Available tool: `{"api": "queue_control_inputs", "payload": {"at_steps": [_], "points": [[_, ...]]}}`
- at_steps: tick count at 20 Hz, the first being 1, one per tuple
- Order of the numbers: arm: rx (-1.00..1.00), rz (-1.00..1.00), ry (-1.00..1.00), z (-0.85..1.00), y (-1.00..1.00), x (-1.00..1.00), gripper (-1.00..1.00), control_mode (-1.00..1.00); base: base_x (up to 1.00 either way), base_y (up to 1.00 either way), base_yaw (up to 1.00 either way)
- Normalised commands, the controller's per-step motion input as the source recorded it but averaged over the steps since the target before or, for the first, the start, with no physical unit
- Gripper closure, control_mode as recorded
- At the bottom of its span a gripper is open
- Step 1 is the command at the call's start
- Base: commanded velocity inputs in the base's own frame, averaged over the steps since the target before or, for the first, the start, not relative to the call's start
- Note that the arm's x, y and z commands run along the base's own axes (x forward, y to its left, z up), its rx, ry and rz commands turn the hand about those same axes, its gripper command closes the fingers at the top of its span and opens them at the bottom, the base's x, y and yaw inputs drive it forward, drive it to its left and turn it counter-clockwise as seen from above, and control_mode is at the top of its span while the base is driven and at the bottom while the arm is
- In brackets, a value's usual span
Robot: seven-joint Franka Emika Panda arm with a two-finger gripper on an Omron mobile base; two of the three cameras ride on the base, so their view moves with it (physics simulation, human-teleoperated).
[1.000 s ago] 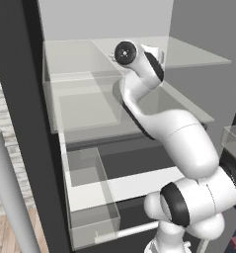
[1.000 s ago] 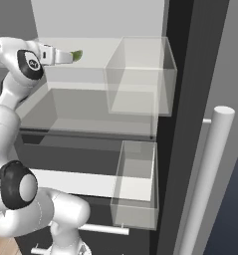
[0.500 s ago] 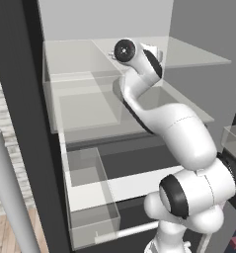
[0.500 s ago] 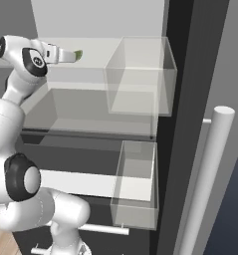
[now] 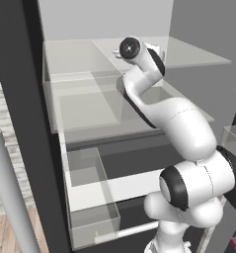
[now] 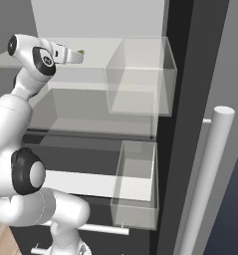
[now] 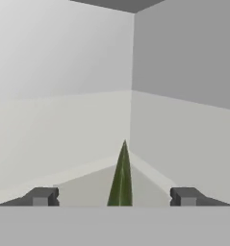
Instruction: There is a bowl on the dining counter. Grab a lemon wedge from the fridge and place it in the bowl. Then get the liquor bottle and glass cup from the cabinet and place them next to the bowl.
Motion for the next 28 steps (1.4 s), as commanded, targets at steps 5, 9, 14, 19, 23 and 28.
{"api": "queue_control_inputs", "payload": {"at_steps": [5,9,14,19,23,28], "points": [[0.0,0.0,0.0,-0.13,-0.01,0.05,1.0,-1.0,0.0,0.0,0.0],[0.0,0.0,0.01,-0.1,0.0,0.04,1.0,-1.0,0.0,0.0,0.0],[0.0,0.0,-0.01,0.0,0.0,0.0,1.0,-1.0,0.0,0.0,0.0],[0.01,0.0,-0.2,0.26,0.0,-0.3,1.0,-1.0,0.0,0.0,0.0],[0.03,-0.01,-0.24,0.37,0.0,-0.37,1.0,-1.0,0.0,0.0,0.0],[0.01,0.0,-0.12,0.15,0.0,-0.23,1.0,-1.0,0.0,0.0,0.0]]}}
